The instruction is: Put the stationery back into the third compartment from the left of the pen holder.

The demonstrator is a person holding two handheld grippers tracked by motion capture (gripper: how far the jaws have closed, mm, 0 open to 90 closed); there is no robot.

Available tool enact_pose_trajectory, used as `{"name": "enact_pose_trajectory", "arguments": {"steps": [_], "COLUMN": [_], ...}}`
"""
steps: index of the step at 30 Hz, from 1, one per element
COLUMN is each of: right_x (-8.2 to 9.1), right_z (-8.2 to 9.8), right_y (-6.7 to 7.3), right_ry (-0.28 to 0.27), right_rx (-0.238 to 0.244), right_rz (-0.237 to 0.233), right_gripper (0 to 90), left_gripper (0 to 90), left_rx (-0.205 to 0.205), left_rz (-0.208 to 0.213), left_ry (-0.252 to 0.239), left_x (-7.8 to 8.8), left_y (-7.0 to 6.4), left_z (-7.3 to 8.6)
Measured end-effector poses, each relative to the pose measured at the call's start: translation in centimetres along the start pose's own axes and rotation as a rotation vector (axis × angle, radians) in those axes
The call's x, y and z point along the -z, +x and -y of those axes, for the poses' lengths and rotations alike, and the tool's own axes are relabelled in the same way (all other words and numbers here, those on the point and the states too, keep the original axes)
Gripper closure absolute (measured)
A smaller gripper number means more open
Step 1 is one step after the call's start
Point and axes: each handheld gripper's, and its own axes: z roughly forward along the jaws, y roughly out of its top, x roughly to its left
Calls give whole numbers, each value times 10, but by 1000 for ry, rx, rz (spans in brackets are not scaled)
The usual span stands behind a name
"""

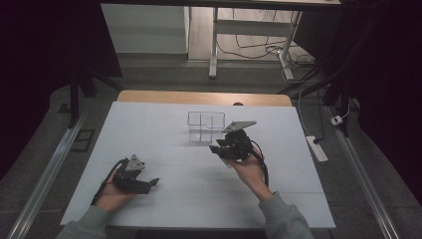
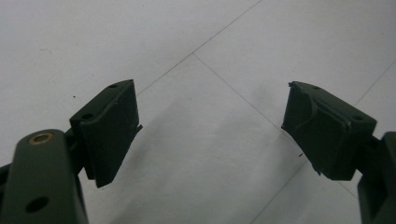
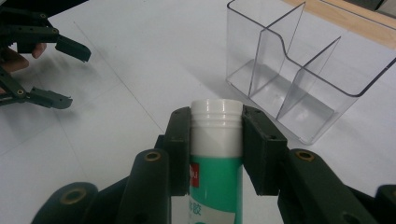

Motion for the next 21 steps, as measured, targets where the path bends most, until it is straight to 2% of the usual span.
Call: {"name": "enact_pose_trajectory", "arguments": {"steps": [21], "right_x": [5], "right_z": [-3], "right_y": [-3], "right_ry": [-26], "right_rx": [3], "right_rz": [11], "right_gripper": [644], "left_gripper": [183], "left_rx": [-4], "left_rz": [6], "left_ry": [18], "left_x": [-3], "left_y": [-1], "left_z": [0]}}
